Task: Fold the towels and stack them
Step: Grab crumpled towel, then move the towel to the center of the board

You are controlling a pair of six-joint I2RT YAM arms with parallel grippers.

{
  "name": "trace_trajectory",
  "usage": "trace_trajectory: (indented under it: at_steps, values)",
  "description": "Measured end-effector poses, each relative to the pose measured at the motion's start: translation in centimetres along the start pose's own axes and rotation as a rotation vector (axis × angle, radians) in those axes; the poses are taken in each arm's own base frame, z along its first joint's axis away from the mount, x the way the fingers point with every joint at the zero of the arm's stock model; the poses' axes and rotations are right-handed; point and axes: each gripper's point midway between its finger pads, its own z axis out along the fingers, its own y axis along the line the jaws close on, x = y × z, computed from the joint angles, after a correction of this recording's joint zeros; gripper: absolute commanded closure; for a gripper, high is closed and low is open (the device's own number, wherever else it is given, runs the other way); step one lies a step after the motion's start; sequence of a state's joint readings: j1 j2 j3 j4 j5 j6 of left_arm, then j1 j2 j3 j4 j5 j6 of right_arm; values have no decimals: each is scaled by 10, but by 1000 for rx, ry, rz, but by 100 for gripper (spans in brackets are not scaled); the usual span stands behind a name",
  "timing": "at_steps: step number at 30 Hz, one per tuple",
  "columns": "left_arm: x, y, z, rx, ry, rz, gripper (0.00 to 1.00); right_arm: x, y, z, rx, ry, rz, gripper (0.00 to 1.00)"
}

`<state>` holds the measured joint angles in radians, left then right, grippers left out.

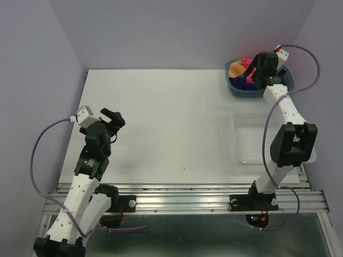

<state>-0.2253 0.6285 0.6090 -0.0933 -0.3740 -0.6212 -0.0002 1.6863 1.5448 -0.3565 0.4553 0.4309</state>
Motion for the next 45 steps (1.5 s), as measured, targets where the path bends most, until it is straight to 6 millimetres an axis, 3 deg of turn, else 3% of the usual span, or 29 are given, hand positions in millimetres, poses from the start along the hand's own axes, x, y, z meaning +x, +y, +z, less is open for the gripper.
trace_trajectory:
  at_steps: [5, 9, 13, 19, 22, 23, 25, 26, 31, 33, 34, 39, 45]
  values:
    - [1, 2, 3, -14, 1, 15, 1, -10, 7, 70, 68, 18, -43, 0]
    - [3, 4, 7, -26, 1, 22, 1, -13, 11, 108, 92, 18, -70, 0]
    - [7, 5, 12, -39, 12, 32, 1, -14, 14, 138, 106, -2, -104, 0]
    - [12, 7, 16, -51, 26, 43, 1, 7, 10, 170, 125, 3, -142, 0]
    - [11, 7, 16, -49, 24, 42, 1, 19, 7, 183, 129, 11, -141, 18]
    - [11, 6, 16, -48, 23, 41, 1, 24, 5, 187, 129, 18, -142, 34]
    - [11, 6, 16, -48, 22, 41, 1, 28, 2, 192, 132, 24, -136, 45]
    - [11, 6, 16, -48, 22, 42, 1, 27, 1, 193, 130, 20, -127, 54]
    - [10, 6, 16, -48, 21, 43, 1, 14, 4, 196, 115, -26, -98, 75]
    - [10, 6, 16, -49, 17, 43, 1, 9, 6, 195, 108, -40, -97, 95]
    - [9, 6, 15, -48, 16, 42, 1, 4, 7, 193, 103, -49, -95, 99]
    - [3, 6, 12, -45, -5, 34, 1, -33, 10, 157, 73, -111, -82, 99]
    - [-2, 4, 9, -32, -21, 24, 1, -115, 24, 86, -30, -259, -14, 99]
